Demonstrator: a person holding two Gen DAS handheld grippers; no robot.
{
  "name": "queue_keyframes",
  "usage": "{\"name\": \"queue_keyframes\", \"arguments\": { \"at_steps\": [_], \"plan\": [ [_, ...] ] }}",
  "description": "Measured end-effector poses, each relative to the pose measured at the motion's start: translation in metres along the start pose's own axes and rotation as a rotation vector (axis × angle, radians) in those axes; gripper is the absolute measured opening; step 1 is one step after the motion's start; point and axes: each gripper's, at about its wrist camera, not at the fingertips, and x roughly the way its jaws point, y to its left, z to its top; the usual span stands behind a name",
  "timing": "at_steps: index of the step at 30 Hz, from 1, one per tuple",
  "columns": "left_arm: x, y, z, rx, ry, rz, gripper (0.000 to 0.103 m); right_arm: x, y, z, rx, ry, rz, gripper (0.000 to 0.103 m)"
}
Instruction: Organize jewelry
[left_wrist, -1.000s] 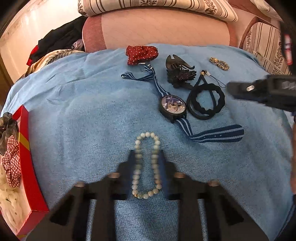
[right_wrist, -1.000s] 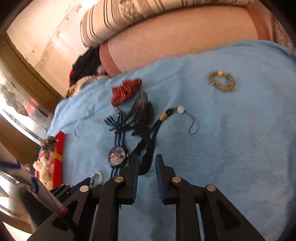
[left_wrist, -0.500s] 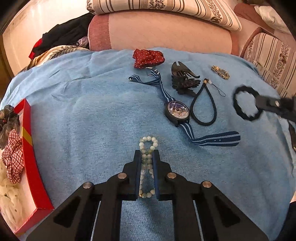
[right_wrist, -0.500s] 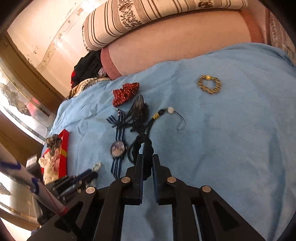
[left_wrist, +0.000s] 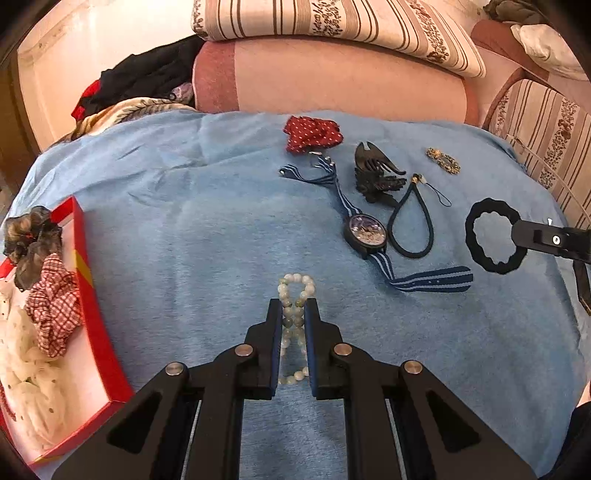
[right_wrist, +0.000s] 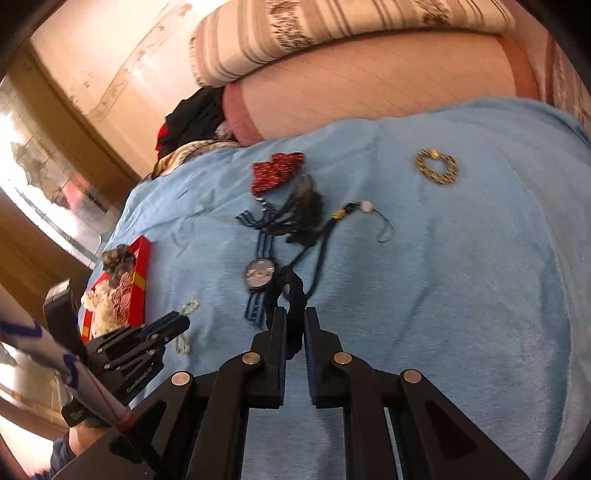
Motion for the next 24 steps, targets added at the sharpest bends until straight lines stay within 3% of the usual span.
{"name": "queue_keyframes", "arguments": {
  "at_steps": [7, 14, 16, 24],
  "plan": [
    [-0.006, -0.003, 0.0, 0.025, -0.019, 0.03, 0.011, 0.01, 0.001, -0.004, 0.0, 0.02, -0.014, 0.01],
    [-0.014, 0.004, 0.002, 0.015, -0.037, 0.043, 0.011, 0.007, 0.008, -0.003, -0.009, 0.0, -0.004, 0.01],
    [-0.017, 0.005, 0.002, 0.014, -0.045, 0.051, 0.005, 0.005, 0.011, -0.003, -0.015, -0.006, -0.002, 0.01],
    [-0.026, 0.011, 0.004, 0.005, -0.064, 0.046, 0.005, -0.004, 0.027, -0.003, -0.034, -0.041, 0.021, 0.01]
  ]
}}
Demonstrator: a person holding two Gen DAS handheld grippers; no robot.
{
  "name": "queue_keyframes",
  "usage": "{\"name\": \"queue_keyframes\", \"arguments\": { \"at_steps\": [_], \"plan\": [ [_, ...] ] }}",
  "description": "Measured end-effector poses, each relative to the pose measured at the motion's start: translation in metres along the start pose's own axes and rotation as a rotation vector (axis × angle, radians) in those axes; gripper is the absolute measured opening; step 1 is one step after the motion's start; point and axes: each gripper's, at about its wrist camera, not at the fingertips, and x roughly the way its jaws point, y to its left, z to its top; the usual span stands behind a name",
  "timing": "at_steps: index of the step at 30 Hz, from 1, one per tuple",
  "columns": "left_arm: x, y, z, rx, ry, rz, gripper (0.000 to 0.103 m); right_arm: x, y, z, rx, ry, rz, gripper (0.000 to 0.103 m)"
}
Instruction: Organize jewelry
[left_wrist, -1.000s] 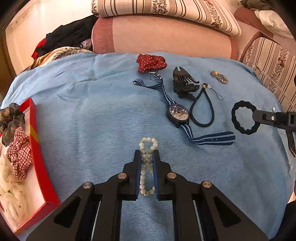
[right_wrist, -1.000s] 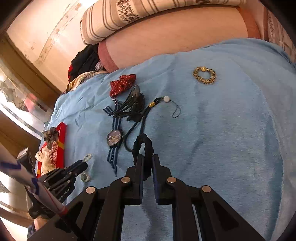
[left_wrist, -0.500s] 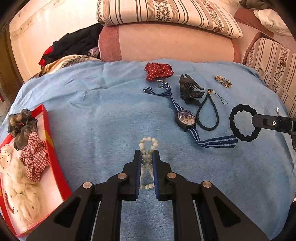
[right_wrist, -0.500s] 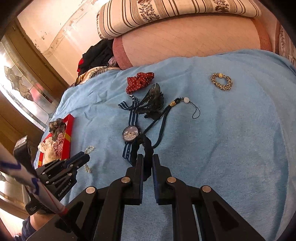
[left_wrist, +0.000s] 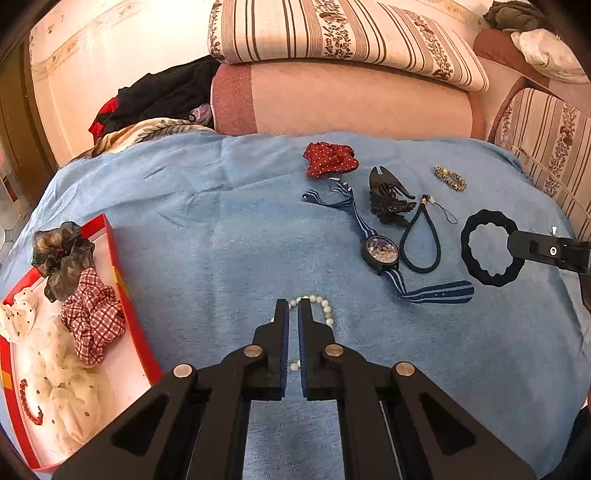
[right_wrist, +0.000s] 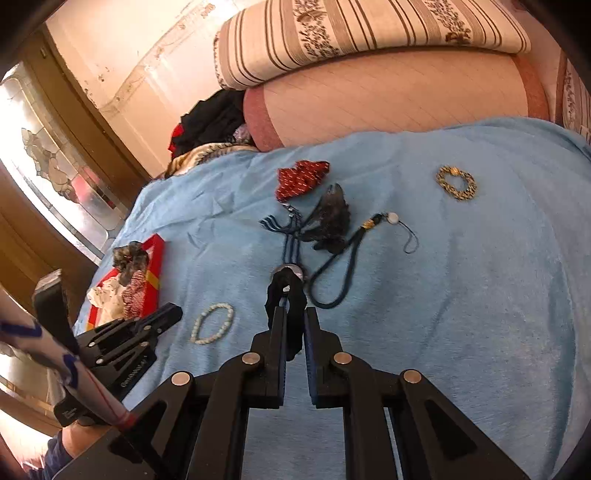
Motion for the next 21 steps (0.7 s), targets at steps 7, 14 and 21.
{"name": "queue_keyframes", "arguments": {
  "at_steps": [7, 14, 21],
  "plan": [
    [0.01, 0.016, -0.004, -0.048, 0.073, -0.066, 0.011, -0.002, 0.014, 0.0, -0.009, -0.021, 0.003, 0.01],
    [0.027, 0.017, -0.013, -0.048, 0.136, -0.108, 0.073, -0.001, 0.016, -0.002, -0.011, -0.016, 0.022, 0.01],
    [0.062, -0.002, -0.017, 0.014, 0.153, -0.02, 0.073, -0.001, 0.014, -0.004, -0.006, -0.012, 0.04, 0.01]
  ]
}}
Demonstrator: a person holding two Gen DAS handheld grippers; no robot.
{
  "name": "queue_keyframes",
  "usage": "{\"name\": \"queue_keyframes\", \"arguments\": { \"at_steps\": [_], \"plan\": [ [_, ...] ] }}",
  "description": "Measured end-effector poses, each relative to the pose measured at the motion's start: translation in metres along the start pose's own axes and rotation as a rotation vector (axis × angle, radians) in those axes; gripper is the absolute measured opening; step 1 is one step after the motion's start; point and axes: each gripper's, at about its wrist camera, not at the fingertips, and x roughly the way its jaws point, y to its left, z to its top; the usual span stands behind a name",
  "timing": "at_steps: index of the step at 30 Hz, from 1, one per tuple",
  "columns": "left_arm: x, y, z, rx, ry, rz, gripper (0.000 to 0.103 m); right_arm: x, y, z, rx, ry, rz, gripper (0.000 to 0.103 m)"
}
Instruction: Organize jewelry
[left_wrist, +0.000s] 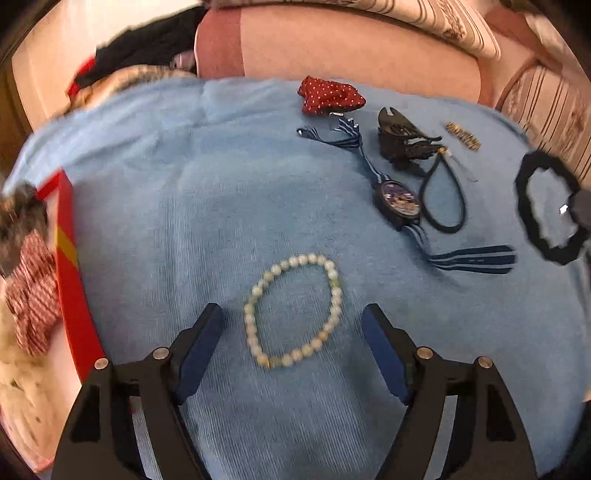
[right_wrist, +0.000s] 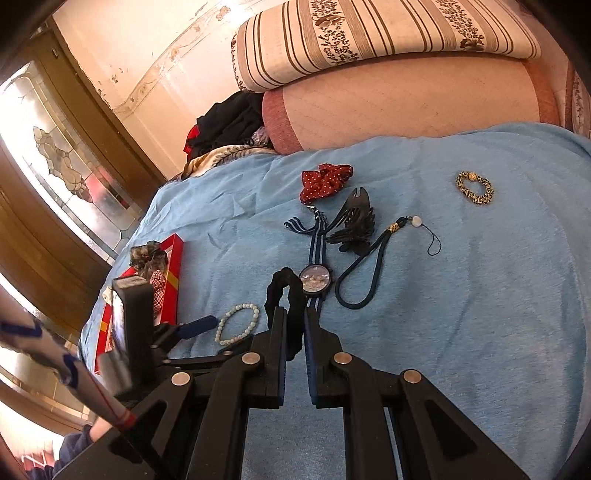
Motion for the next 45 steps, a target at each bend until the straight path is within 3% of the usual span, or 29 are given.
{"name": "queue_keyframes", "arguments": {
  "at_steps": [1, 2, 4, 5, 7, 16, 33, 45],
  "plan": [
    [0.002, -0.004, 0.002, 0.014, -0.005, 0.021, 0.064, 0.0, -0.001, 0.001, 0.002, 0.001, 0.001, 0.01],
    [0.001, -0.005, 0.005, 0.01, -0.017, 0.025, 0.043, 0.001, -0.002, 0.001, 0.006, 0.002, 0.002, 0.01],
    [0.001, -0.004, 0.008, 0.004, -0.025, 0.039, 0.018, 0.002, -0.003, 0.001, 0.009, 0.003, 0.005, 0.01],
    [0.001, -0.003, 0.008, -0.001, -0.029, 0.038, 0.01, 0.002, -0.002, 0.0, 0.007, 0.005, 0.004, 0.01],
    [-0.002, 0.0, 0.009, -0.014, -0.032, 0.029, 0.005, 0.003, -0.003, 0.0, 0.009, 0.009, 0.006, 0.01],
    [-0.026, 0.014, 0.012, -0.081, -0.075, -0.062, 0.005, -0.001, -0.001, 0.0, 0.007, -0.007, 0.015, 0.01],
    [-0.075, 0.042, 0.015, -0.14, -0.177, -0.022, 0.006, 0.0, 0.022, -0.002, -0.032, -0.014, 0.036, 0.01],
    [-0.109, 0.087, 0.004, -0.21, -0.23, 0.001, 0.006, 0.02, 0.079, -0.006, -0.061, 0.001, 0.088, 0.01]
  ]
}}
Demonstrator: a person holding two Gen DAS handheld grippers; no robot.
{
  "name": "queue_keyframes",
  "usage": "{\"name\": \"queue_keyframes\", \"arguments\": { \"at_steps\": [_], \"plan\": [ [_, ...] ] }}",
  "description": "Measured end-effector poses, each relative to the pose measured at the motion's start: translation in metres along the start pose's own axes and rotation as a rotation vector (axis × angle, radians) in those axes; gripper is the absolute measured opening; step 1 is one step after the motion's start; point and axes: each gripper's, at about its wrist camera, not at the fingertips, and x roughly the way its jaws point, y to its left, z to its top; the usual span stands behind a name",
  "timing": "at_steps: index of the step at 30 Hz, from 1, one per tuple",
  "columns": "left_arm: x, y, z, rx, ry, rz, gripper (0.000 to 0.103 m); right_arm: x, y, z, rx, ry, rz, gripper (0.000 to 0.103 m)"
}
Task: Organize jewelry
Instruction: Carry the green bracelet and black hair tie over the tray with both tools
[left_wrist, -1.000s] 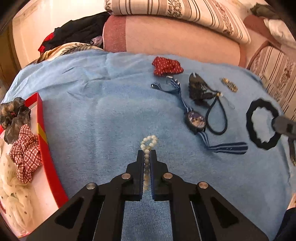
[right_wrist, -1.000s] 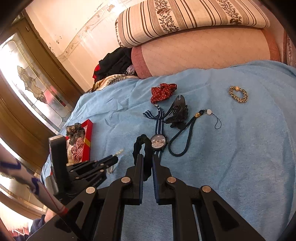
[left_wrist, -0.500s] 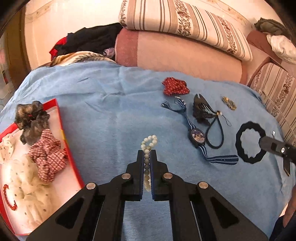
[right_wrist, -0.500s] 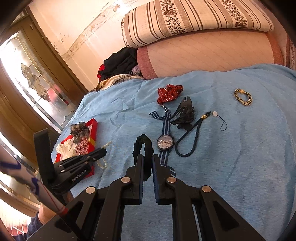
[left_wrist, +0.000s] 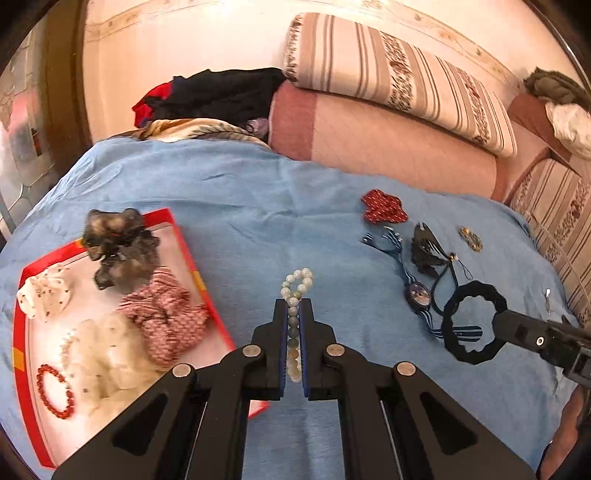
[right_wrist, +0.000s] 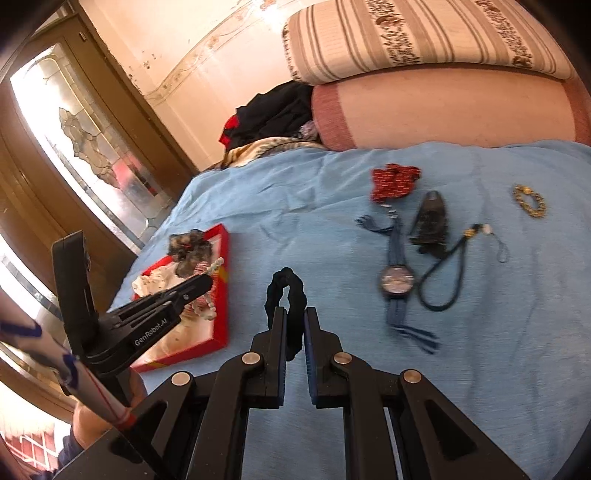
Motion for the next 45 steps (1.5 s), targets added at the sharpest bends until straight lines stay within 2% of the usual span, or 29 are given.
{"name": "queue_keyframes", "arguments": {
  "at_steps": [15, 21, 26, 34, 45],
  "plan": [
    [-0.031, 0.095, 0.002, -0.132, -0.052, 0.083, 0.006, 0.062, 0.1, 0.022, -0.104, 0.06, 0.067, 0.01],
    [-0.044, 0.149, -0.002, -0.208, -0.062, 0.155, 0.006, 0.096, 0.138, 0.027, -0.153, 0.096, 0.091, 0.01],
    [-0.04, 0.188, -0.011, -0.26, -0.031, 0.229, 0.006, 0.129, 0.162, 0.029, -0.166, 0.132, 0.116, 0.01],
    [-0.025, 0.212, -0.024, -0.295, 0.042, 0.313, 0.006, 0.193, 0.193, 0.026, -0.183, 0.205, 0.123, 0.01],
    [-0.011, 0.226, -0.029, -0.326, 0.076, 0.336, 0.006, 0.241, 0.206, 0.022, -0.203, 0.25, 0.097, 0.01]
  ]
}}
